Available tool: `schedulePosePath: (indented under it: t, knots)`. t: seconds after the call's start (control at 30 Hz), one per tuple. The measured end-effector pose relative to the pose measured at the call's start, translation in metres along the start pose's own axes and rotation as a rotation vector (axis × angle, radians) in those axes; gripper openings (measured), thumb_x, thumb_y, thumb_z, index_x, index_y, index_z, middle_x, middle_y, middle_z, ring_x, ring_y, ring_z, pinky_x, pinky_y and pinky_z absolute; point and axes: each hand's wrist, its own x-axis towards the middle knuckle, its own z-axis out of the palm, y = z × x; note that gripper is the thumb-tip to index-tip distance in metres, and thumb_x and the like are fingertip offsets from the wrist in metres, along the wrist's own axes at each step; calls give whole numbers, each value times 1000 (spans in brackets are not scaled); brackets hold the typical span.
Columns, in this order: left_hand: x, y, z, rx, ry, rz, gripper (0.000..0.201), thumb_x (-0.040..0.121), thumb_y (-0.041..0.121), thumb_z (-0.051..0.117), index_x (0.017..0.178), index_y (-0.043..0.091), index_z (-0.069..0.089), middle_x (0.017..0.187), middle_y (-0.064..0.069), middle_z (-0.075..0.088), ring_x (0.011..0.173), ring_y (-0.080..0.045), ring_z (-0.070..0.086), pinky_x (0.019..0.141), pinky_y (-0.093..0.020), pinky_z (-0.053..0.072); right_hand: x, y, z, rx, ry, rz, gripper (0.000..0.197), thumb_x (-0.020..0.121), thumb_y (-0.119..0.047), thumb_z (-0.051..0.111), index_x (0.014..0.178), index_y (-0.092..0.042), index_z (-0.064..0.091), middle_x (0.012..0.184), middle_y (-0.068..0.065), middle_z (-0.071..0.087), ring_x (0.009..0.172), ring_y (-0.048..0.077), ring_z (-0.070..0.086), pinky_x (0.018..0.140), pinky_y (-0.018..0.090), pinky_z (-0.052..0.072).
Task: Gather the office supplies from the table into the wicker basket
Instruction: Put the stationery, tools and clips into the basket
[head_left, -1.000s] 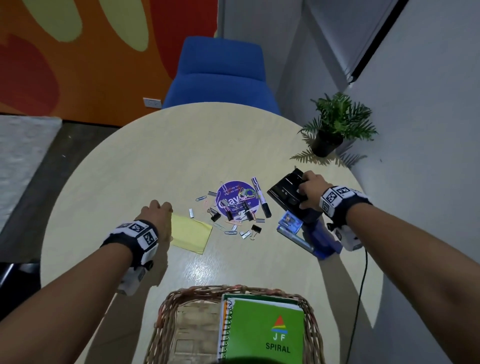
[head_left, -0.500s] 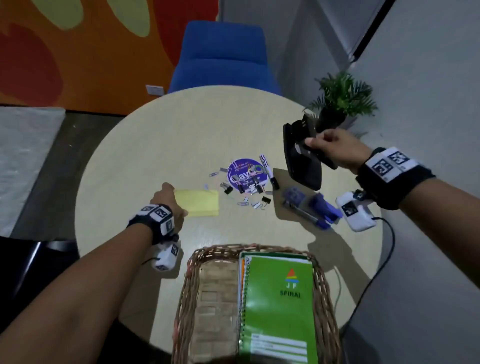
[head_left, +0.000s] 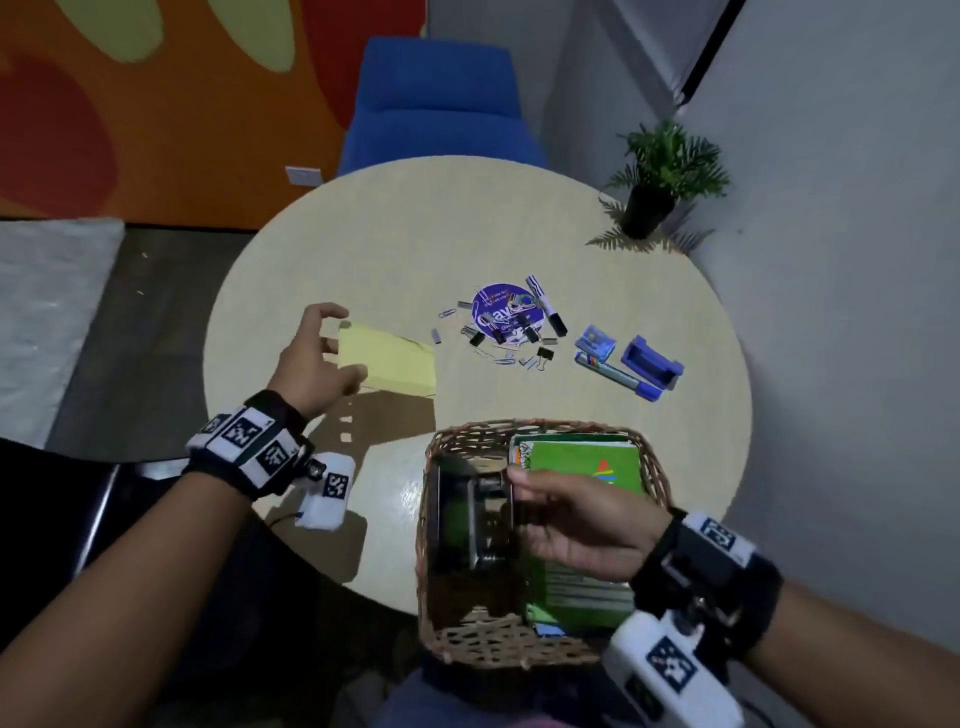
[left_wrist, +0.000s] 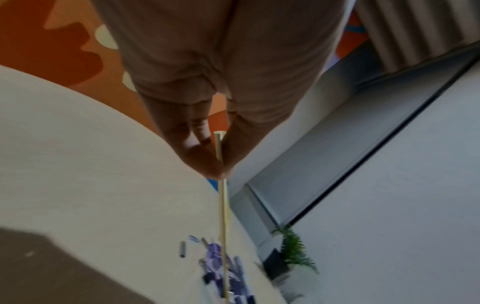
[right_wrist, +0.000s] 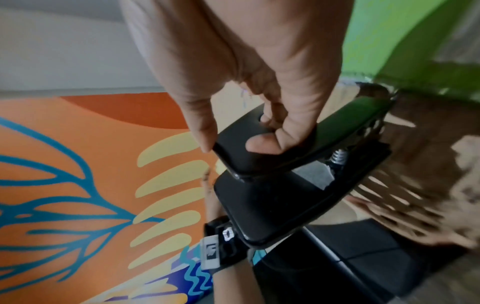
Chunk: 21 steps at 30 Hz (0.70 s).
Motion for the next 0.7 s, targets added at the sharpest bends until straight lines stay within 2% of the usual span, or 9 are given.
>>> schedulePosePath:
  t: [0.07, 0.17, 0.27, 0.33, 0.4, 0.47, 0.5, 0.6, 0.7]
  knots:
    - [-18, 9, 0, 3, -78, 83, 43, 80, -6, 65, 104, 28, 51, 112, -7, 55, 79, -25, 61, 67, -39, 59, 11, 20, -2, 9, 4, 53, 29, 69, -25, 82, 92, -13, 68, 90, 4, 69, 65, 11, 61, 58, 16, 54]
    - [-44, 17, 8, 61, -171, 140, 26, 80, 0, 66, 95, 20, 64, 110, 2, 60, 64, -20, 62, 70, -39, 58, 19, 39, -1, 16, 71, 92, 19, 73, -21, 74, 89, -12, 67, 85, 3, 69, 62, 10, 61, 55, 14, 55]
    - [-61, 17, 18, 130, -214, 152, 23, 76, 8, 74, 93, 23, 68, 106, 5, 65, 68, -25, 63, 63, -28, 51, 21, 49, -5, 68, 143, 82, 22, 71, -19, 74, 89, -10, 66, 86, 3, 64, 59, 9, 60, 54, 15, 55]
    - [-67, 15, 24, 145, -234, 139, 22, 74, 11, 77, 89, 25, 69, 99, 5, 68, 74, -30, 65, 63, -26, 48, 21, 51, -6, 91, 170, 68, 22, 70, -18, 74, 88, -8, 66, 86, 4, 63, 58, 10, 61, 55, 16, 56]
    - [-70, 15, 29, 177, -245, 138, 17, 76, 12, 75, 87, 24, 71, 83, 9, 68, 72, -23, 65, 66, -27, 50, 21, 52, -6, 55, 195, 61, 24, 68, -20, 76, 86, -7, 66, 81, 4, 64, 56, 10, 60, 55, 17, 57]
    - [-72, 15, 34, 224, -269, 159, 12, 82, 13, 68, 88, 23, 72, 67, 13, 66, 66, -14, 63, 67, -27, 50, 24, 54, -8, -58, 225, 63, 37, 60, -28, 82, 87, -8, 66, 79, 3, 60, 60, 10, 57, 54, 18, 56]
    - [-71, 15, 37, 246, -286, 172, 13, 85, 13, 65, 90, 22, 73, 66, 14, 65, 66, -12, 63, 69, -29, 52, 26, 56, -10, -121, 240, 57, 47, 54, -34, 86, 88, -10, 66, 80, 2, 58, 63, 9, 55, 55, 18, 55]
    - [-68, 14, 43, 329, -338, 200, 16, 88, 13, 60, 92, 21, 73, 84, 13, 67, 69, -9, 64, 76, -32, 55, 31, 59, -16, -201, 248, 22, 63, 40, -47, 90, 87, -16, 63, 77, -2, 57, 64, 6, 54, 58, 17, 53]
    - [-65, 9, 50, 445, -397, 178, 14, 84, 13, 63, 89, 22, 72, 91, 6, 66, 65, -6, 62, 71, -24, 50, 30, 58, -21, -223, 241, -2, 62, 46, -44, 88, 93, -14, 61, 80, 0, 62, 64, 6, 59, 59, 17, 54]
